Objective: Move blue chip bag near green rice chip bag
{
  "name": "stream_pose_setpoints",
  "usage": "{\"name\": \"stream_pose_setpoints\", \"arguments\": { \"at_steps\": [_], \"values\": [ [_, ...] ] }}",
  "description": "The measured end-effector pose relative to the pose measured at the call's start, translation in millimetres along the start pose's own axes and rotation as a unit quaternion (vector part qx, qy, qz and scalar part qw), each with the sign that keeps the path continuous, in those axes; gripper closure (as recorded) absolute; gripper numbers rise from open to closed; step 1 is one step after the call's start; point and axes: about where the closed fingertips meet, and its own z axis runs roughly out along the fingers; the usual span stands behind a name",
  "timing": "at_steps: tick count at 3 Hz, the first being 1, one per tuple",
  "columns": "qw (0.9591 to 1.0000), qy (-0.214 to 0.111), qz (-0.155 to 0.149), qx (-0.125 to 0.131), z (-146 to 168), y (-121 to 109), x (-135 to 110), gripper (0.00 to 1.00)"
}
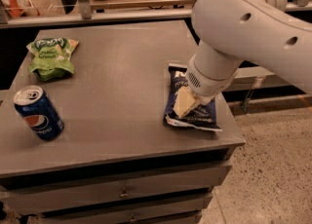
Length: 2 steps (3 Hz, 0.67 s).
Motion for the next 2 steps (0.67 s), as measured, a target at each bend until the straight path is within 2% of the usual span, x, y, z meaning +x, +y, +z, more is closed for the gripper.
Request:
{"name": "stream_pose_setpoints", "arguments": {
  "at_steps": [1,2],
  "values": [
    [1.0,0.0,0.0,0.0,-2.1,-0.2,-0.6,0.84],
    [1.0,0.0,0.0,0.0,-3.2,-0.3,-0.9,1.0]
  ]
}}
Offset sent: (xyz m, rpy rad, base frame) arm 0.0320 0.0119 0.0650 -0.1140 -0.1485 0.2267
